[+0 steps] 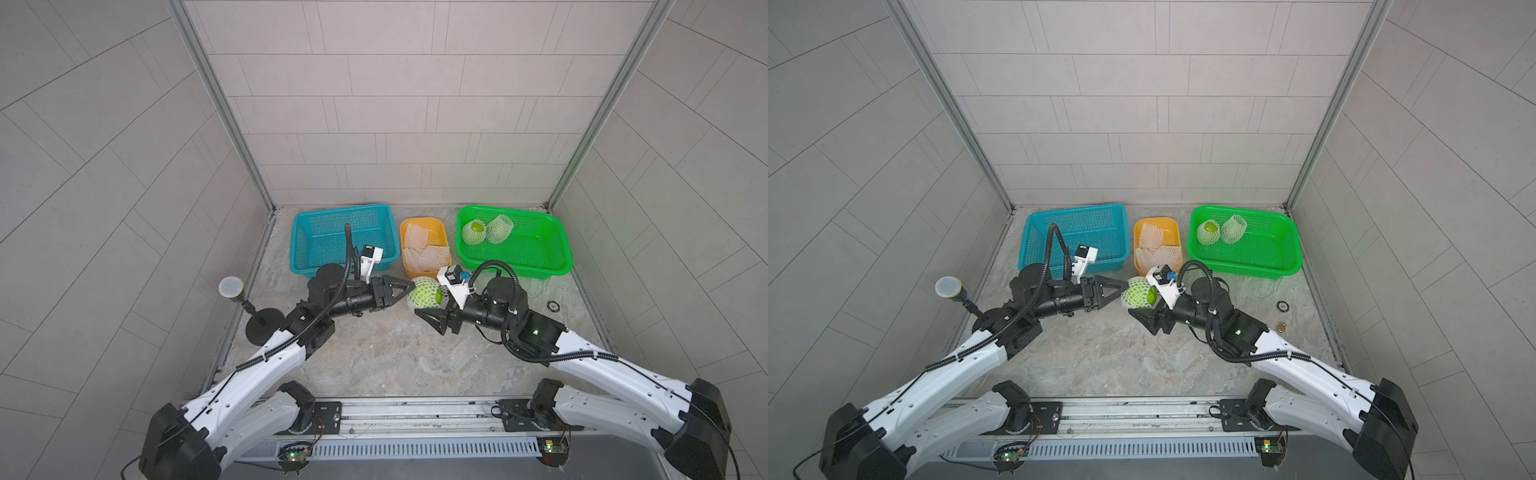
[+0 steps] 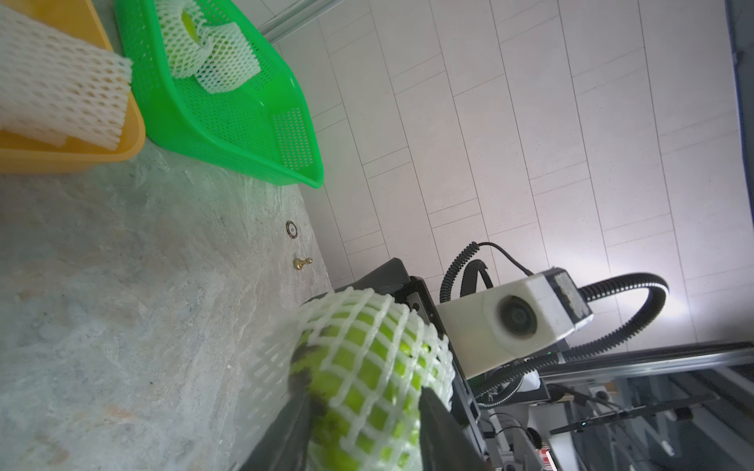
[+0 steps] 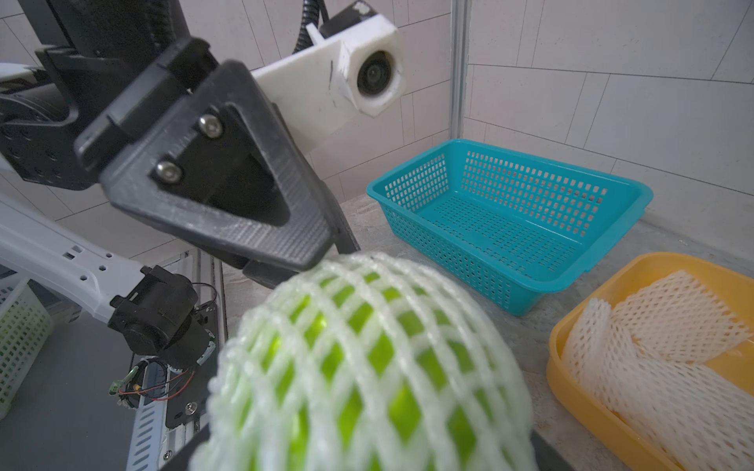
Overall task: Sleeve custard apples in foam nets
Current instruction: Adjust the foam net on the custard apple, then place the custard apple in the basket.
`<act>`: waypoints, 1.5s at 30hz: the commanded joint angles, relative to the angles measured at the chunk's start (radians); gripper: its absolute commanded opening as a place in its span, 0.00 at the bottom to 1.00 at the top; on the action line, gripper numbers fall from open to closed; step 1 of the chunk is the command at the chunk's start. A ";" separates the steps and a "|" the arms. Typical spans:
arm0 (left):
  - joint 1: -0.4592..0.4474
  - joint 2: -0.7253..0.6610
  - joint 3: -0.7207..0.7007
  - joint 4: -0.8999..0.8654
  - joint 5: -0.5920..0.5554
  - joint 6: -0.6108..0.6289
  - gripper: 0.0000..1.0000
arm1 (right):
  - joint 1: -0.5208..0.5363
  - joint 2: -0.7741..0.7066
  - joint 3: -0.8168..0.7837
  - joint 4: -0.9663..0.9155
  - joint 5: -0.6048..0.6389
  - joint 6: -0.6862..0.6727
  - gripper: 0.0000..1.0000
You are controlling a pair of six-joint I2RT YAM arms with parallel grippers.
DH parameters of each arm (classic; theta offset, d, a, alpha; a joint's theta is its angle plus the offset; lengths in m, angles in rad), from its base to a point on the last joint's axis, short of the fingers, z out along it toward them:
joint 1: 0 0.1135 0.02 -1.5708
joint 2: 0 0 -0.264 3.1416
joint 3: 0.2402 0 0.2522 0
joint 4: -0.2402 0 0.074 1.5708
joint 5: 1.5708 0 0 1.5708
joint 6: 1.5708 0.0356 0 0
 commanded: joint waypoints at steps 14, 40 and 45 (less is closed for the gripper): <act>0.159 -0.121 -0.040 -0.159 -0.024 0.051 0.80 | -0.180 -0.088 0.005 -0.019 -0.006 0.117 0.82; 0.160 -0.114 -0.101 -0.264 -0.062 0.142 0.86 | -0.738 0.641 0.415 -0.143 0.085 0.192 0.80; 0.160 -0.111 -0.106 -0.263 -0.064 0.142 0.86 | -0.759 0.750 0.444 -0.124 0.047 0.198 0.80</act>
